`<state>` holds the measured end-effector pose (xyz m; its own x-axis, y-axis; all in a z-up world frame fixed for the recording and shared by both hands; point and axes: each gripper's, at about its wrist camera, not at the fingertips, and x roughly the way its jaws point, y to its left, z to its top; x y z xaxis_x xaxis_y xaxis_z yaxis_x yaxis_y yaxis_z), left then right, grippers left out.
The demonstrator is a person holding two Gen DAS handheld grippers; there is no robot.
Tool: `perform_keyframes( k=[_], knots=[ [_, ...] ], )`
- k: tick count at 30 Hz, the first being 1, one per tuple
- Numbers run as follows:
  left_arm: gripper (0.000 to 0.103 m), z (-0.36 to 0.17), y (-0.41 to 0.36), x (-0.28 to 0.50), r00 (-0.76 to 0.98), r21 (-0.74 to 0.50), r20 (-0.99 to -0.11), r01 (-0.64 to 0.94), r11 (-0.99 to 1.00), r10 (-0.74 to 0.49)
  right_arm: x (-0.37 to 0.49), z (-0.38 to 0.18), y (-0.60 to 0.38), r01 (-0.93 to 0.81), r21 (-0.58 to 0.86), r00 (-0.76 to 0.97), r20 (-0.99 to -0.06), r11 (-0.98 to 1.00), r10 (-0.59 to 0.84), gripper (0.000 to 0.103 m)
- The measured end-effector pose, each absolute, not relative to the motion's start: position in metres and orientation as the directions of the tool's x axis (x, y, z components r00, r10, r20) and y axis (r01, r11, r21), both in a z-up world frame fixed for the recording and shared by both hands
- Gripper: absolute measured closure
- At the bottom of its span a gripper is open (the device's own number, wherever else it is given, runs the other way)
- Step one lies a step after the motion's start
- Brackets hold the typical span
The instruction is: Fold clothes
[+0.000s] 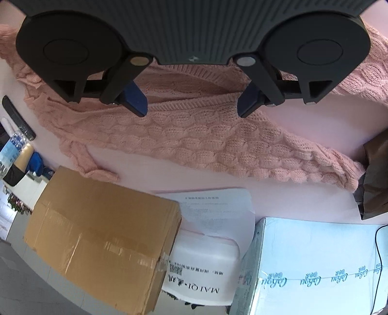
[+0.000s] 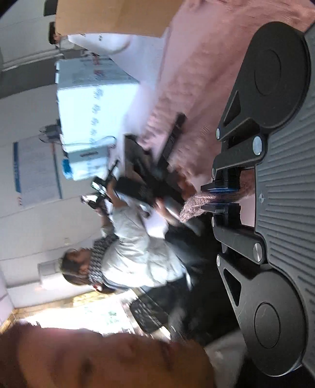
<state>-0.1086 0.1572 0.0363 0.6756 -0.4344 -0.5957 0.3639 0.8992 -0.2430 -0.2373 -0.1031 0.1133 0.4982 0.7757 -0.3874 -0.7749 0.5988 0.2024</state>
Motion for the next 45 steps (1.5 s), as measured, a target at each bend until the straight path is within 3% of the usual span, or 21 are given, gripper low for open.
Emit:
perform_keyframes(
  k=[4, 8, 15, 16, 17, 19, 24, 26, 29, 33, 38, 40, 42, 45],
  knots=[
    [0.023, 0.035, 0.165, -0.106, 0.687, -0.264, -0.599, 0.317, 0.911, -0.413, -0.189, 0.106, -0.122, -0.73, 0.267, 0.528, -0.366, 0.629, 0.767, 0.095],
    [0.023, 0.036, 0.171, -0.104, 0.684, -0.292, -0.593, 0.31, 0.905, -0.425, -0.141, 0.075, -0.13, -0.69, 0.355, 0.473, -0.437, 0.63, 0.765, 0.092],
    [0.023, 0.033, 0.163, -0.104, 0.658, -0.265, -0.616, 0.346, 0.9, -0.434, -0.091, 0.022, -0.136, -0.578, 0.389, 0.477, -0.553, 0.718, 0.683, 0.09],
    [0.023, 0.032, 0.163, -0.105, 0.658, -0.257, -0.617, 0.35, 0.901, -0.432, -0.086, 0.017, -0.137, -0.559, 0.376, 0.49, -0.569, 0.739, 0.66, 0.084],
    [0.023, 0.032, 0.163, -0.105, 0.658, -0.252, -0.618, 0.353, 0.901, -0.43, -0.084, 0.015, -0.136, -0.55, 0.372, 0.497, -0.573, 0.748, 0.651, 0.065],
    [0.023, 0.031, 0.161, -0.105, 0.658, -0.245, -0.621, 0.354, 0.903, -0.427, -0.087, 0.016, -0.141, -0.506, 0.362, 0.549, -0.565, 0.783, 0.616, 0.05],
    [0.023, 0.027, 0.161, -0.101, 0.653, -0.239, -0.636, 0.34, 0.909, -0.412, -0.123, 0.05, -0.16, -0.505, 0.3, 0.654, -0.478, 0.809, 0.586, 0.054],
    [0.022, 0.027, 0.16, -0.102, 0.657, -0.228, -0.635, 0.342, 0.912, -0.405, -0.147, 0.061, -0.161, -0.518, 0.236, 0.683, -0.465, 0.822, 0.564, 0.073],
    [0.023, 0.03, 0.155, -0.11, 0.689, -0.188, -0.599, 0.374, 0.908, -0.408, -0.186, 0.06, -0.166, -0.549, 0.224, 0.675, -0.45, 0.805, 0.585, 0.088],
    [0.023, 0.048, 0.13, -0.124, 0.768, -0.1, -0.483, 0.43, 0.897, -0.421, -0.223, 0.045, -0.161, -0.581, 0.207, 0.639, -0.483, 0.787, 0.599, 0.089],
    [0.023, 0.062, 0.052, -0.119, 0.649, -0.08, -0.584, 0.552, 0.83, -0.488, -0.236, 0.028, -0.154, -0.546, 0.189, 0.633, -0.546, 0.816, 0.549, 0.088],
    [0.023, 0.055, 0.027, -0.112, 0.596, -0.077, -0.636, 0.583, 0.809, -0.49, -0.24, 0.018, -0.152, -0.522, 0.162, 0.626, -0.595, 0.837, 0.505, 0.088],
    [0.026, 0.04, 0.004, -0.102, 0.541, -0.072, -0.699, 0.598, 0.798, -0.469, -0.246, 0.015, -0.156, -0.512, 0.176, 0.631, -0.587, 0.841, 0.507, 0.087],
    [0.027, 0.02, 0.004, -0.091, 0.547, -0.032, -0.715, 0.597, 0.801, -0.436, -0.25, 0.022, -0.168, -0.492, 0.205, 0.631, -0.585, 0.846, 0.509, 0.074]
  ],
)
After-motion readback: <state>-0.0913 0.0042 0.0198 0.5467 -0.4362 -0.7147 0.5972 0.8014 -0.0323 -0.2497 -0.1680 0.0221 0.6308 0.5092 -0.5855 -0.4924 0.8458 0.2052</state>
